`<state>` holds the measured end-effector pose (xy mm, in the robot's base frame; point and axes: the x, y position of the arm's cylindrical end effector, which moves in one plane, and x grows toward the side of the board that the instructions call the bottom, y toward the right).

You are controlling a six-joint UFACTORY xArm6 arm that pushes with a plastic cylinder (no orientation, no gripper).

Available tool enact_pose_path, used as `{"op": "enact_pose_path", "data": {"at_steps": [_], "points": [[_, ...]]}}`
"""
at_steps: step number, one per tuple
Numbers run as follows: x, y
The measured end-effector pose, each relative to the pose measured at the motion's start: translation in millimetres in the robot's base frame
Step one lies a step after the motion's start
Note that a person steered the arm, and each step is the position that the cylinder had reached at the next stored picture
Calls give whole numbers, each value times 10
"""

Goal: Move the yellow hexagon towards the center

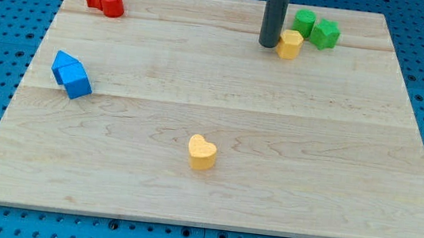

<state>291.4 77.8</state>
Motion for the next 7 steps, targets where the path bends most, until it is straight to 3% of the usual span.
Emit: {"op": "enact_pose_path", "data": {"at_steps": [3,4,7], "points": [[-632,-29],[-526,244],[634,262]]}}
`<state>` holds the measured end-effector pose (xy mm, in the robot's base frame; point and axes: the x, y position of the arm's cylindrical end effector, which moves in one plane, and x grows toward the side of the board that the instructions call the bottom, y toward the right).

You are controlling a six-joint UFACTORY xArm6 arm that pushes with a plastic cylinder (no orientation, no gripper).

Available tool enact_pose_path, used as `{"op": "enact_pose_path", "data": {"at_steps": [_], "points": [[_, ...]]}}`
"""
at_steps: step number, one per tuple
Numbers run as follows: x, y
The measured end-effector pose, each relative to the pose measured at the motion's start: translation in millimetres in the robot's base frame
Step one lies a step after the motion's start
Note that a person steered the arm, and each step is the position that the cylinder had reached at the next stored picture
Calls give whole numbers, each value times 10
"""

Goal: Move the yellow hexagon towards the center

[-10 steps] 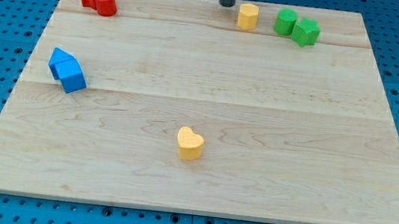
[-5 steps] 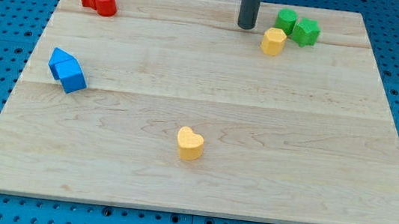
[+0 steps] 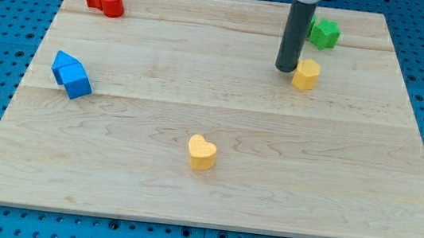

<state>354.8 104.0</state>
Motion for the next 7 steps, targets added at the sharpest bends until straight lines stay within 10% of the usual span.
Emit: {"op": "enact_pose_path", "data": {"at_steps": [2,4,5,7], "points": [[-448,820],[580,181],[617,1084],[-53,647]]}}
